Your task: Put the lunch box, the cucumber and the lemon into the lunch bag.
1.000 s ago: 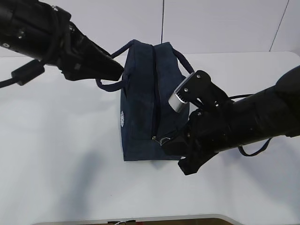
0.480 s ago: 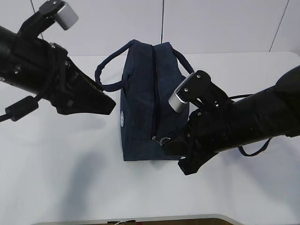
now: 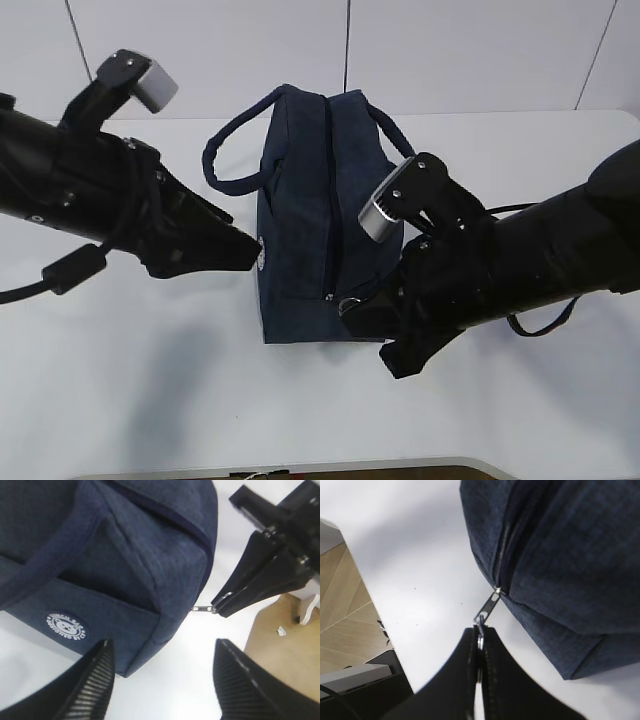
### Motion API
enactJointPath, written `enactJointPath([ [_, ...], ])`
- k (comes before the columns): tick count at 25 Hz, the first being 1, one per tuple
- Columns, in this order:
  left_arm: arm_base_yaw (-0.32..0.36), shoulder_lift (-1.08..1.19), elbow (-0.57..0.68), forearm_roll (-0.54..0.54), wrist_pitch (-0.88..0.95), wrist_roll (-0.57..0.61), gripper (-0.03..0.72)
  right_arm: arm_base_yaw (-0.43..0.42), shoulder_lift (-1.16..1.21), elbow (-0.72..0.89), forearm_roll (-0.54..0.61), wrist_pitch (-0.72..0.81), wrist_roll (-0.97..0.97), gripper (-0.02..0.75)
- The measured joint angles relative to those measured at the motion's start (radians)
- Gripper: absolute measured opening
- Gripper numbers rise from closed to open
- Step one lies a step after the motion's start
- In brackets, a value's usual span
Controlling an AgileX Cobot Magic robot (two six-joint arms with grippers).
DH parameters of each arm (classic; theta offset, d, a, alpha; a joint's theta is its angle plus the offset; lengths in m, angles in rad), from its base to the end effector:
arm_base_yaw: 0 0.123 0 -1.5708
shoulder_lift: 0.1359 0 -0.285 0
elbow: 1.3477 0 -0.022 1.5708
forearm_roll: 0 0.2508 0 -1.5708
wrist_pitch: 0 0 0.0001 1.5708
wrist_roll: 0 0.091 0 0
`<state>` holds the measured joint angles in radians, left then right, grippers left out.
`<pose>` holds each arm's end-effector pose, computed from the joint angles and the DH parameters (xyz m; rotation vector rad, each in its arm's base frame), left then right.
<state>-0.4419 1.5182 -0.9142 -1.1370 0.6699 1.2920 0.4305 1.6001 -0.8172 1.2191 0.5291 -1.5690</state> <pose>0.2518 -0.1759 0.2463 1.0640 2.1144 -0.8062 0.2579 0.1660 0.1978 -1.1661 2.1159 0.6191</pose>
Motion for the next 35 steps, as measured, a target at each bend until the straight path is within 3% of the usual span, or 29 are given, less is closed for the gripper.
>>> enactJointPath([
  [9,-0.136,0.051,0.002,0.004,-0.187,0.087,0.449,0.000,0.000,0.000,0.000,0.017,0.002,0.005],
  [21,-0.140,0.129,0.002,-0.003,-0.212,0.090,0.432,0.000,0.000,0.000,0.000,0.027,0.002,0.005],
  [30,-0.140,0.129,0.002,-0.003,-0.212,0.090,0.287,0.000,0.000,0.000,0.000,0.035,0.002,0.005],
  [35,-0.140,0.129,0.002,-0.004,-0.196,0.090,0.257,0.000,0.000,0.000,0.000,0.037,0.004,0.005],
])
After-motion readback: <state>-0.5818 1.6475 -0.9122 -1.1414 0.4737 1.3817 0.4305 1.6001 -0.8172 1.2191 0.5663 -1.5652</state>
